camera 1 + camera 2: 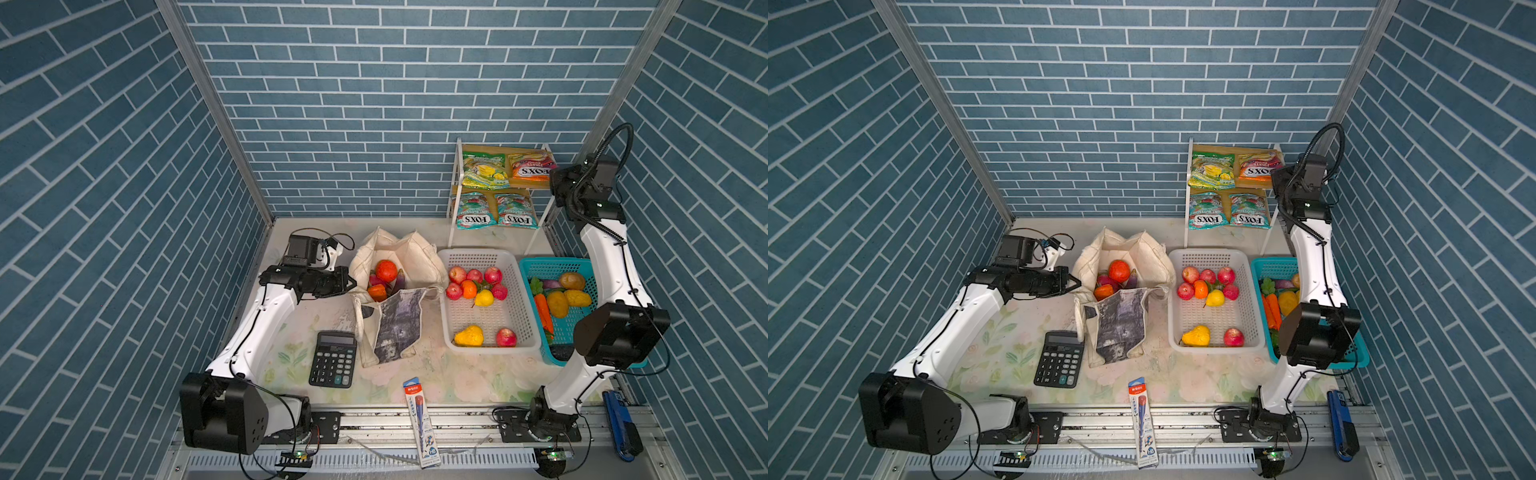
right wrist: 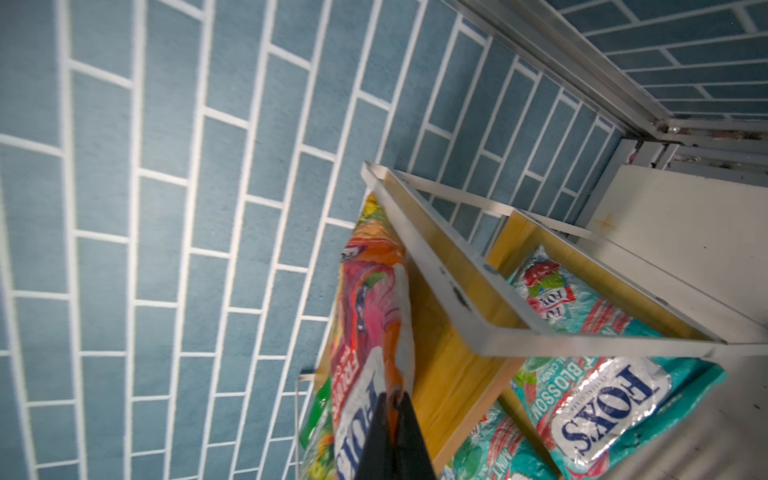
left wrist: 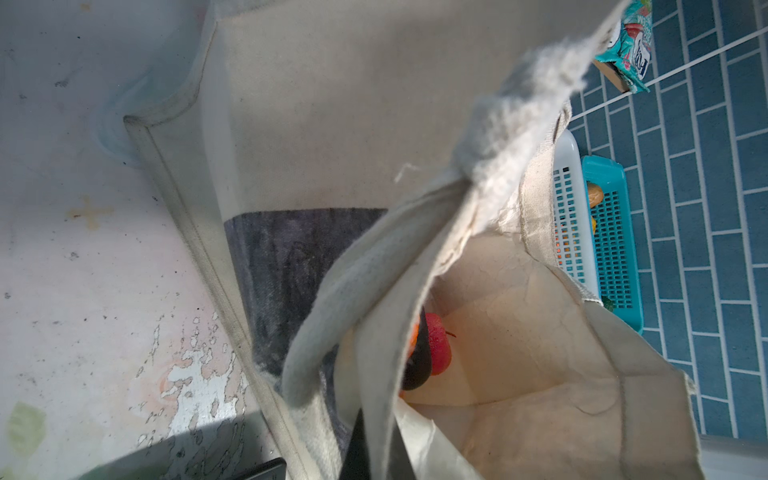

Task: Place the food into the grocery bag and tie it
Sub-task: 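Grasp the orange FOXS fruits candy bag on the shelf with the right gripper, then carry the orange candy bag with the right gripper over the tote bag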

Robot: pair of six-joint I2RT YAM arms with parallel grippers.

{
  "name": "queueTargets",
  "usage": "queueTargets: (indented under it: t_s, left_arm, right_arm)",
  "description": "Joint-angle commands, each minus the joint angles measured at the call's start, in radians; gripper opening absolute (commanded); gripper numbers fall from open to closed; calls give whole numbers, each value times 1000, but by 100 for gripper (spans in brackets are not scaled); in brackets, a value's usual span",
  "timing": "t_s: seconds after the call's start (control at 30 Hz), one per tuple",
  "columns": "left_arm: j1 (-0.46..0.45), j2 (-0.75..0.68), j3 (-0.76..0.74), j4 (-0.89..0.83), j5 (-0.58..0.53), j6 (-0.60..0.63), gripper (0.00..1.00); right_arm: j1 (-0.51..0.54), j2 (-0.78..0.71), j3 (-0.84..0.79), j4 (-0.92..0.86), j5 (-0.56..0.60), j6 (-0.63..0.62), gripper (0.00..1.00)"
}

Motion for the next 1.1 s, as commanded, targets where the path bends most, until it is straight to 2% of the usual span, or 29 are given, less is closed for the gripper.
queueTargets:
  t_s: [0.0,0.17,0.53,0.77,0.87,0.97,1.07]
  left_arm:
    - [6,12,-13,12,-5,8,0]
    - [6,19,-12,16,6,8,0]
    - [6,31,-7,0,-12,31,0]
    - [6,33,-9,-42,-62,69,0]
    - [6,33,-12,-44,-75,73,0]
    - [6,30,-12,-41,-90,73,0]
    - [8,21,-15,-43,-134,74,0]
  right_arm:
    - [-1,-153,8,62,47,-72,0]
    - [0,-264,7,35,20,-160,0]
    - [0,-511,-23,-172,-173,-334,0]
    - [22,-594,-162,-188,-392,-350,0]
    - [103,-611,-239,-171,-419,-382,0]
    - [229,-611,-289,-168,-393,-451,0]
    - [343,-594,-349,-125,-378,-467,0]
